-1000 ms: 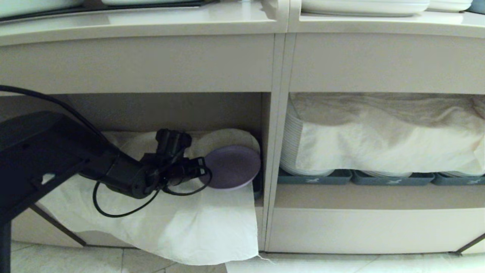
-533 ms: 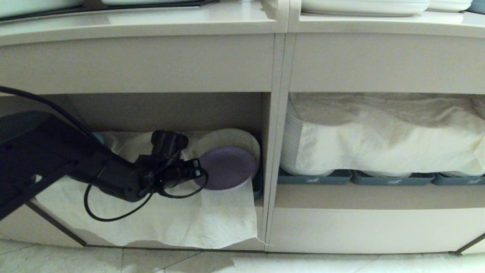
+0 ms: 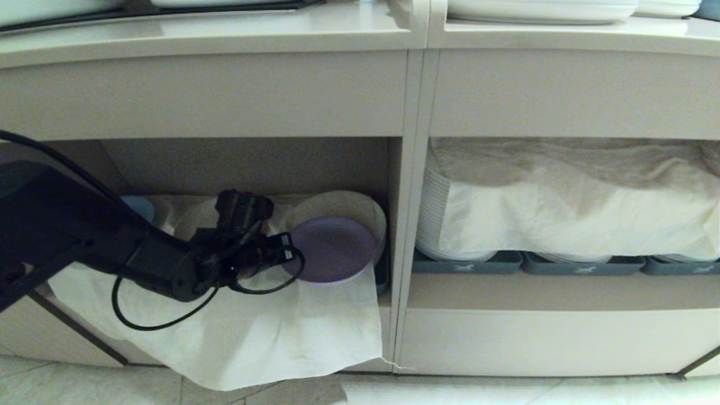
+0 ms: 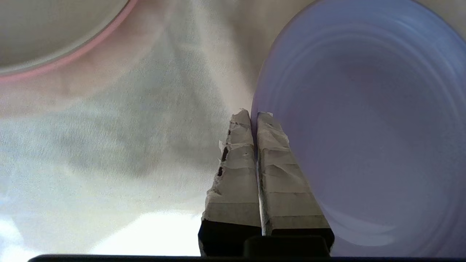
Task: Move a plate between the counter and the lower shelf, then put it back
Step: Pick up the plate in the cupboard
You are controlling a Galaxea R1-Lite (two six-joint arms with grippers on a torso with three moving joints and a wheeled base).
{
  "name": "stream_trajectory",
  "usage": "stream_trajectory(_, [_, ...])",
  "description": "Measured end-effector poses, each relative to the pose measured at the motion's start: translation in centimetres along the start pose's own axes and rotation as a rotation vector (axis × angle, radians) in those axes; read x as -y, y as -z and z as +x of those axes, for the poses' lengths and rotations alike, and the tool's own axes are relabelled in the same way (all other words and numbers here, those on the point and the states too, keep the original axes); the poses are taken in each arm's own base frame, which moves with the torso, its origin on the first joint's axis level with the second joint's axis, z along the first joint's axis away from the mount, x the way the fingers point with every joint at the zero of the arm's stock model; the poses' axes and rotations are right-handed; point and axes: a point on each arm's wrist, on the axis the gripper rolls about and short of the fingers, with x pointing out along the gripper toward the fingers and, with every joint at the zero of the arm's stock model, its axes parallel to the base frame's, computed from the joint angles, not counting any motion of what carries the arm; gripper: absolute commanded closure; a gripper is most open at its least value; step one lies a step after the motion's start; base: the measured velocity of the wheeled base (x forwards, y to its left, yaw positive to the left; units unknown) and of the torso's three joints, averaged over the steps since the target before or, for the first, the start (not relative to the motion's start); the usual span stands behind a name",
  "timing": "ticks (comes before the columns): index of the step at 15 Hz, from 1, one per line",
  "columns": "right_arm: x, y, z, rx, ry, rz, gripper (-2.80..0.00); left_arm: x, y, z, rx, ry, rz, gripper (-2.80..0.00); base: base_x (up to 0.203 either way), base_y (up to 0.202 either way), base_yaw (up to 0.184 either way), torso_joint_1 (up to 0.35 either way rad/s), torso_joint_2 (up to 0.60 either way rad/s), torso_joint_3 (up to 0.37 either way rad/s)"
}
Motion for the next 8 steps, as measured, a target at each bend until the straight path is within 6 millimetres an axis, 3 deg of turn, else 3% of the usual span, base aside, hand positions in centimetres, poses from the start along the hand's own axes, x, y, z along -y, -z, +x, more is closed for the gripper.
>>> stream_trajectory(8, [0.0, 0.0, 0.0, 0.0, 0.0, 0.0, 0.0, -0.4, 0.1, -1.5, 0.005, -0.006, -0.025, 0.0, 0.0, 0.0, 0.0, 0.0, 0.0, 0.0])
